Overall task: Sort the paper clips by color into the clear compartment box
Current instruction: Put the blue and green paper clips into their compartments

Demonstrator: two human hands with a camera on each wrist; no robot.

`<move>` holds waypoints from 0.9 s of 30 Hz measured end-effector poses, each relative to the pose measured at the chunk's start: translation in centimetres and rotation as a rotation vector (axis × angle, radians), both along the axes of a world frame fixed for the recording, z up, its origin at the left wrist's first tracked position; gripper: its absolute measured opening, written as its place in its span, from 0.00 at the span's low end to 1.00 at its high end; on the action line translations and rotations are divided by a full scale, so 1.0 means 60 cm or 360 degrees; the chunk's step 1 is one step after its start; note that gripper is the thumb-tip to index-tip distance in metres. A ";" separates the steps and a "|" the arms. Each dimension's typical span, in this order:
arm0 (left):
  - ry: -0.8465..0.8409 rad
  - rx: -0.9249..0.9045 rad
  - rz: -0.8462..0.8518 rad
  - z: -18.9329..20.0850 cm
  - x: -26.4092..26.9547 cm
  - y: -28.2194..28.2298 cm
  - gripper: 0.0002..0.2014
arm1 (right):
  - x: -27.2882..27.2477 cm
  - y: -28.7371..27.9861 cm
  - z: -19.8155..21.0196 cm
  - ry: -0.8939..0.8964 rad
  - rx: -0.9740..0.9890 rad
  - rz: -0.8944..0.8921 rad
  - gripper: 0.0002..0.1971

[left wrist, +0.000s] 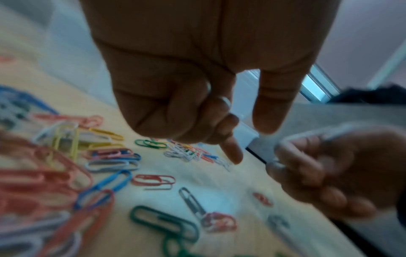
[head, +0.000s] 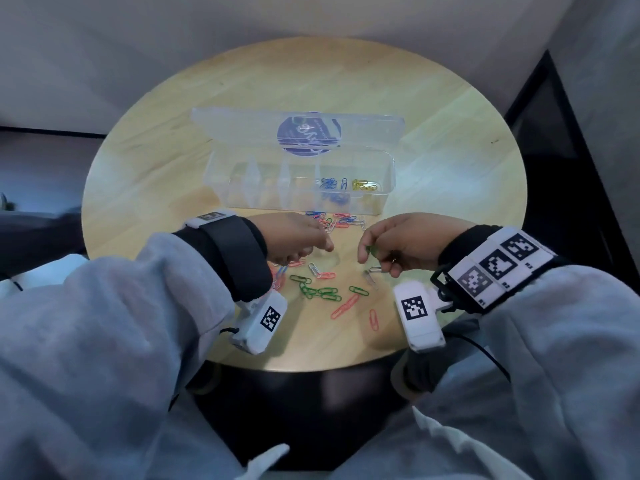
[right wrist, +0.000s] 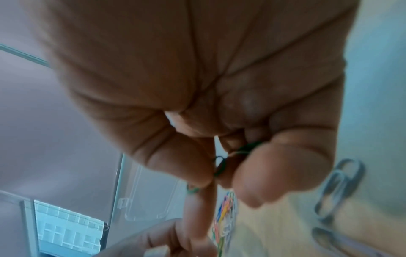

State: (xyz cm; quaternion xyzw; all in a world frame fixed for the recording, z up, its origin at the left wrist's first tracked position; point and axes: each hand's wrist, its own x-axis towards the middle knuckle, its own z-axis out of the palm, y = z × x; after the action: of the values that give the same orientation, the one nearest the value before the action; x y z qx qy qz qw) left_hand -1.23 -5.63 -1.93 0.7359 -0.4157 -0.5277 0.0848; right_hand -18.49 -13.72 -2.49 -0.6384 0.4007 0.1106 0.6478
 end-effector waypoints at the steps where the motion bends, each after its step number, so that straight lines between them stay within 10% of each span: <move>1: -0.0121 -0.0020 -0.0150 0.000 -0.003 0.003 0.05 | 0.002 0.003 -0.001 0.0024 -0.0011 0.0000 0.17; 6: -0.0688 -0.0133 -0.0616 -0.007 -0.023 0.011 0.07 | 0.013 0.015 -0.006 0.0151 -0.0085 0.0124 0.13; 10: -0.0870 -0.0110 -0.0844 -0.022 -0.039 0.012 0.09 | 0.019 0.030 -0.007 0.0416 -0.0710 0.0512 0.02; 27: -0.0940 -0.0052 -0.1033 -0.034 -0.057 0.004 0.05 | 0.046 0.051 -0.031 0.0573 -0.1137 0.0885 0.03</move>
State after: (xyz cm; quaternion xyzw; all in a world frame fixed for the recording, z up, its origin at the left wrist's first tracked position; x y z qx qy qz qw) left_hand -4.66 -5.36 -3.98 0.6850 -0.6401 -0.2872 -0.1963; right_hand -15.72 -10.63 -4.33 -0.8744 0.3335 0.2437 0.2545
